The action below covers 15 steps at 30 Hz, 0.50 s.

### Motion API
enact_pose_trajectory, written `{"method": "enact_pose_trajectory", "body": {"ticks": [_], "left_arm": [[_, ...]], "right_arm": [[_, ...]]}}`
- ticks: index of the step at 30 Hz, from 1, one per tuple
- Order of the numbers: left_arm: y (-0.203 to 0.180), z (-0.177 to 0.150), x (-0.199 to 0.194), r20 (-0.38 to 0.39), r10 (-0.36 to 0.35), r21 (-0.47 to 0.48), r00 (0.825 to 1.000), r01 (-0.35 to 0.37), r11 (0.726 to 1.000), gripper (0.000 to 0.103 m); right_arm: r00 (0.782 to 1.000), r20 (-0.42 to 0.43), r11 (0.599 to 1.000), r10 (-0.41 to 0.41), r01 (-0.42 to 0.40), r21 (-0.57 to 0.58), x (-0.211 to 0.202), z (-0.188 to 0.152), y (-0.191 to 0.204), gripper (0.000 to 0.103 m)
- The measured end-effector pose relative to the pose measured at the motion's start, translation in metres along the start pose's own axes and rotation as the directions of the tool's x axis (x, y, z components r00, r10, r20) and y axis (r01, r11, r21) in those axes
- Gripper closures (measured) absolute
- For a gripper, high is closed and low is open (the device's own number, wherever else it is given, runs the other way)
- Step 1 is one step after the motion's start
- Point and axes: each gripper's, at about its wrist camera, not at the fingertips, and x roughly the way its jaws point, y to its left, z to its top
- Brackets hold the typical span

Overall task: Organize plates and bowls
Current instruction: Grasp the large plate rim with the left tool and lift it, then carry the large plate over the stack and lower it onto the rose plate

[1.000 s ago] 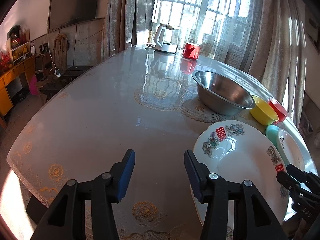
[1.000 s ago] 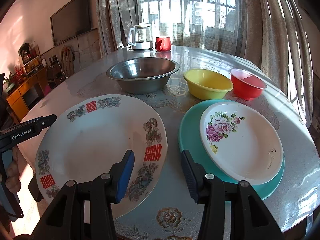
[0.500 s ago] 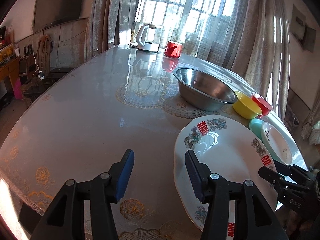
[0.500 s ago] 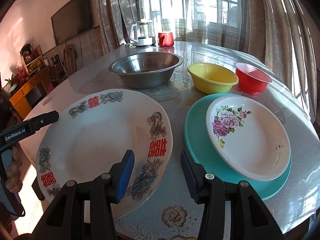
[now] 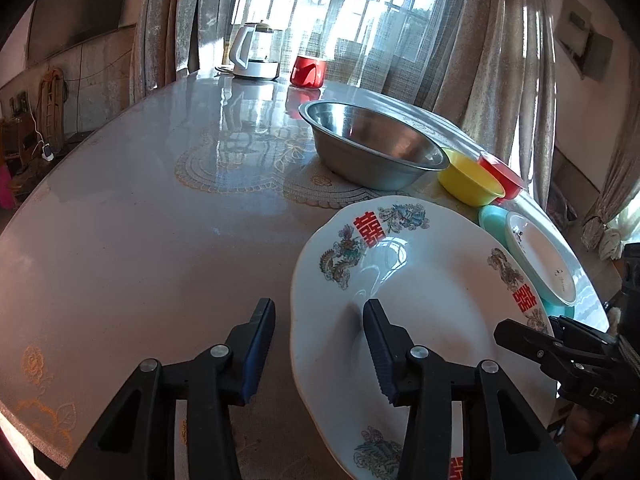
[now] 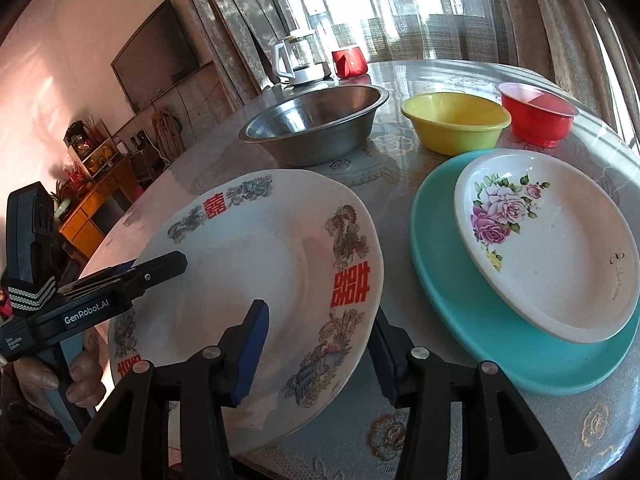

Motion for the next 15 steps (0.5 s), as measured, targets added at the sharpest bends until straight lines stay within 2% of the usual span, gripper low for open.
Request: {"method": "enact_pose_trajectory", "body": {"ticks": [2, 4, 9, 12, 15], "left_arm": [[-0.005, -0.001, 0.0, -0.004, -0.028, 0.018, 1.0, 0.028, 0.999, 0.063], [-0.009, -0.003, -0.001, 0.001, 0.0, 0.04, 1.0, 0.0, 0.999, 0.064], [-0.007, -0.001, -0.005, 0.0, -0.008, 0.014, 1.0, 0.008, 1.0, 0.064], [-0.013, -0.004, -0.006, 0.009, 0.015, 0.056, 1.0, -0.015, 0.998, 0.064], [-0.014, -0.005, -0.012, 0.025, -0.009, 0.061, 1.0, 0.008, 0.998, 0.064]], "right_arm": [[1.0, 0.009, 1.0, -0.009, 0.009, -0.023, 0.001, 0.0, 0.003, 0.054], [1.0, 0.008, 0.999, -0.013, 0.013, -0.05, 0.003, -0.001, 0.008, 0.057], [1.0, 0.008, 0.999, -0.025, 0.025, -0.04, 0.003, 0.0, 0.005, 0.063], [0.999, 0.008, 0.997, -0.043, 0.043, -0.066, 0.002, -0.001, 0.007, 0.063], [0.998, 0.027, 0.993, -0.065, 0.067, -0.094, -0.003, -0.002, 0.008, 0.063]]}}
